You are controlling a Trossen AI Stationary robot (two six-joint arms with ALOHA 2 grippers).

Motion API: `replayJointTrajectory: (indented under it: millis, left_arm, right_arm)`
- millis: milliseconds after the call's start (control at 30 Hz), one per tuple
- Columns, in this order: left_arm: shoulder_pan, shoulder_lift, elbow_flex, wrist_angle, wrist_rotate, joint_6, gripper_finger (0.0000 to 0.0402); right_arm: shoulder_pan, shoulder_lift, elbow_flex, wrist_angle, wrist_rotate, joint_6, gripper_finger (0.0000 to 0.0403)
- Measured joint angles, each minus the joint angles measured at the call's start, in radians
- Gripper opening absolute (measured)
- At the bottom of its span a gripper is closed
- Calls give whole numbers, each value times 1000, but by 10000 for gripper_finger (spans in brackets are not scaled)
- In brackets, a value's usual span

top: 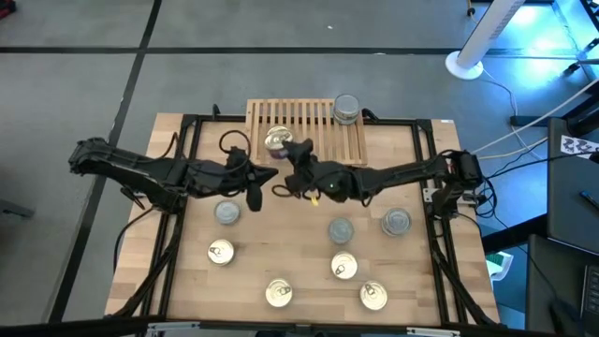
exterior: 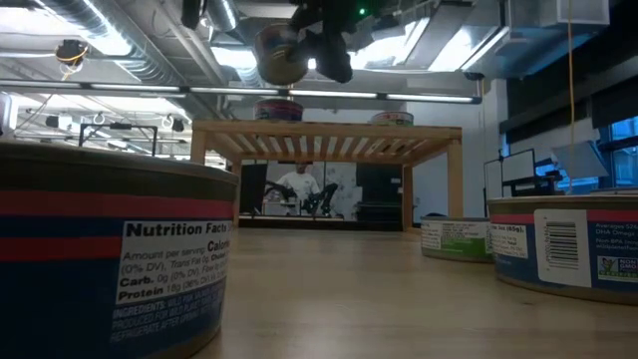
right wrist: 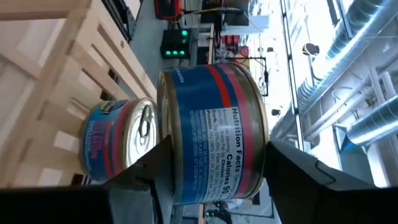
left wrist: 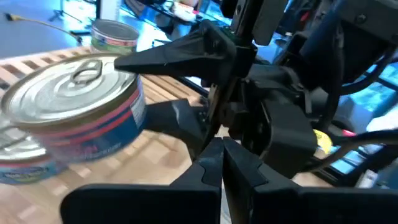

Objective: Stack canned seafood by type on shelf
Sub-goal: Stack the blue tuna can on top of the blue tuna can on the shelf

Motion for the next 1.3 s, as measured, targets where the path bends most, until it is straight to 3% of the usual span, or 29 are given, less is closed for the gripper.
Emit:
replayJointTrajectory:
  millis: [200,733,1000,1300]
  left_arm:
    - [69,31,0,1,-4,21,1]
    - [204,110,0,-1,-3,75,1]
    - [229,117,0,-8,-3,76,1]
    - [228,117,0,-69,-28,65,1]
  right_arm:
    - [-64,0,0,5,-119,0,200]
    - [-146,38,0,5,-247,3,201]
    - [-145,91,3,97,-187,-22,202]
    - [-146,92,2,88,-102,-29,202]
